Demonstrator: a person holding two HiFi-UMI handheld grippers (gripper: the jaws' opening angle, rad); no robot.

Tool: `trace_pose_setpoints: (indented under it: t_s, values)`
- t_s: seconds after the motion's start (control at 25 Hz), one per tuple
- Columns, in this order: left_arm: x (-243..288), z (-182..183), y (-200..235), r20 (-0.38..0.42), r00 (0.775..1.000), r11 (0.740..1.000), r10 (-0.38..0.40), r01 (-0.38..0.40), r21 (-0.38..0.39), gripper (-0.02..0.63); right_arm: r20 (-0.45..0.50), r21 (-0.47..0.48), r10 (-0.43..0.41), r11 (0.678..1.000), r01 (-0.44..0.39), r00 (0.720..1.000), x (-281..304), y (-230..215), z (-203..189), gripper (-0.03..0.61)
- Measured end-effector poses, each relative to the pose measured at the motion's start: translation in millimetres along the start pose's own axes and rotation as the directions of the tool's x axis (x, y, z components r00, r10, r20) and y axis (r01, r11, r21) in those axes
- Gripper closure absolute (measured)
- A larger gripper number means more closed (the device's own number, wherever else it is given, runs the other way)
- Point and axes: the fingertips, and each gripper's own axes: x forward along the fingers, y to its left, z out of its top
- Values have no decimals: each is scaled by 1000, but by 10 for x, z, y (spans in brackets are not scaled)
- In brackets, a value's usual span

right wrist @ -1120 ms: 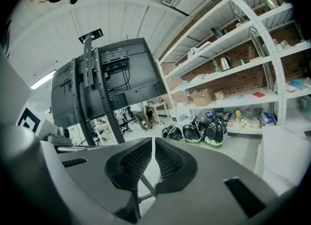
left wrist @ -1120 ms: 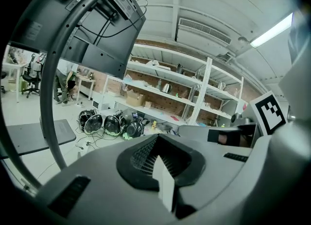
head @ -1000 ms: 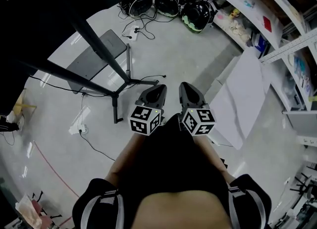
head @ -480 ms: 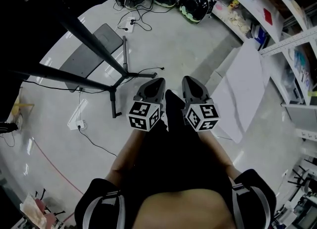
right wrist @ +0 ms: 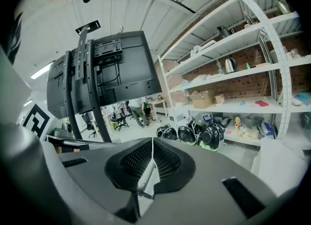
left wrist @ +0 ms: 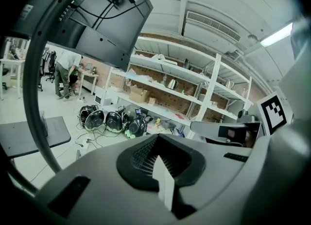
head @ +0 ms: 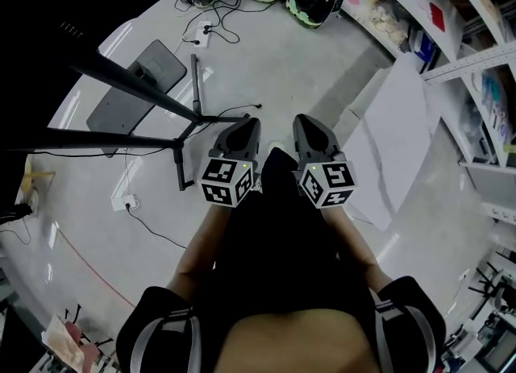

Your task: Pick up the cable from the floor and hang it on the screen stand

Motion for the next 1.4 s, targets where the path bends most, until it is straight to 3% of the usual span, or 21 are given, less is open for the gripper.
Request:
trace_pose_setpoints:
  t_s: [0.28, 0.76, 1.12, 1.4]
  values:
    - [351, 184, 67, 12, 1000, 1000, 14, -14, 5, 611, 4, -2, 3, 1000, -3, 1000, 250, -420, 126, 554]
    - [996, 308, 306, -8, 997, 997, 74, -74, -13, 611, -52, 3, 86, 996, -86, 995, 887, -909, 206, 554]
    - [1423, 252, 721, -48, 984, 984, 172, -174, -36, 611, -118, -13, 162, 986, -164, 980, 1423, -1227, 70, 554]
    - [1745, 70, 837, -94, 979, 982, 179, -184, -42, 611, -172, -3, 194, 980, -197, 966, 1697, -1490, -172, 554]
